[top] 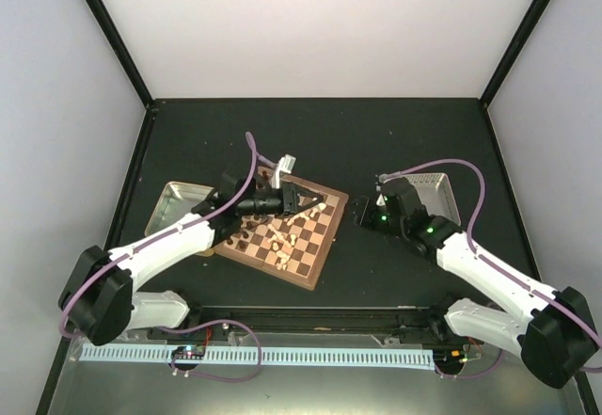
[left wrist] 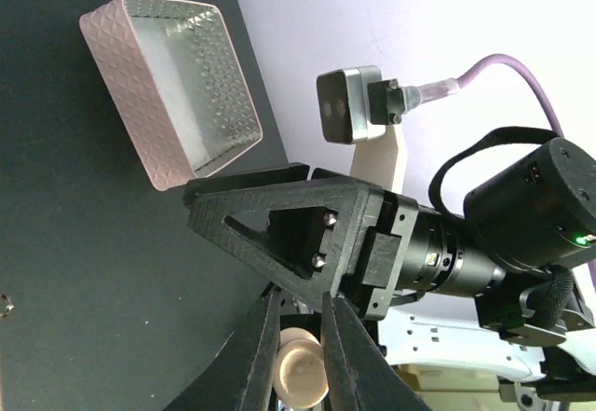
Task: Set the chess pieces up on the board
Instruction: Place the chess piece on the chessboard.
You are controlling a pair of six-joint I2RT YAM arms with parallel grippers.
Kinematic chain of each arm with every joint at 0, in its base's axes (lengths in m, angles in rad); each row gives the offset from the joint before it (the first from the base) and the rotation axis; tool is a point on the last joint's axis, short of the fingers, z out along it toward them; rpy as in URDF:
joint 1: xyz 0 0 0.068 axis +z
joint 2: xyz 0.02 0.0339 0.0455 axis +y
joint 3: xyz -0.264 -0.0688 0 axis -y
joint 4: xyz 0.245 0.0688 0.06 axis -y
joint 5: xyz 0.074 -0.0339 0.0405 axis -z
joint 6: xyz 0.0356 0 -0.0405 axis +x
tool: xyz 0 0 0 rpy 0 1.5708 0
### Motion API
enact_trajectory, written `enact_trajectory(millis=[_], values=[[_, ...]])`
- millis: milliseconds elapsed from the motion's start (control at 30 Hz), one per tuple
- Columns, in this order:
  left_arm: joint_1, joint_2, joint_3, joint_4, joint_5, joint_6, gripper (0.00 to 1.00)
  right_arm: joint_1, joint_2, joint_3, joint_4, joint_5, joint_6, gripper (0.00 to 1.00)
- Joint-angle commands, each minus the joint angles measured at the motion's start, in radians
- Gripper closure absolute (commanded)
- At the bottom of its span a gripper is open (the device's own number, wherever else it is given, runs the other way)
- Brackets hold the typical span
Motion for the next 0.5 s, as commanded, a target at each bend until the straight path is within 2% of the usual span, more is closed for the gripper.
enact_trajectory(millis=[0, 67, 167, 233, 300, 467], values=[[-0.061, 0.038, 0.132, -0.148, -0.062, 0.045, 0.98, -0.022, -0.055, 0.012, -0.079, 0.061, 0.031, 0.53], [-0.096, 0.089, 0.196, -0.259, -0.176, 0.129, 0.99, -0.036, -0.082, 0.02, -0.115, 0.117, 0.008, 0.52], [-0.165, 0.159, 0.277, -0.407, -0.468, 0.267, 0.98, -0.041, -0.123, 0.02, -0.159, 0.21, -0.034, 0.51], [-0.206, 0.203, 0.291, -0.42, -0.654, 0.305, 0.98, -0.04, -0.144, 0.012, -0.172, 0.245, -0.053, 0.5], [-0.235, 0.251, 0.285, -0.38, -0.779, 0.34, 0.98, -0.042, -0.158, 0.003, -0.171, 0.259, -0.067, 0.5], [-0.268, 0.402, 0.335, -0.338, -0.894, 0.395, 0.98, -0.042, -0.158, -0.009, -0.171, 0.268, -0.07, 0.5]])
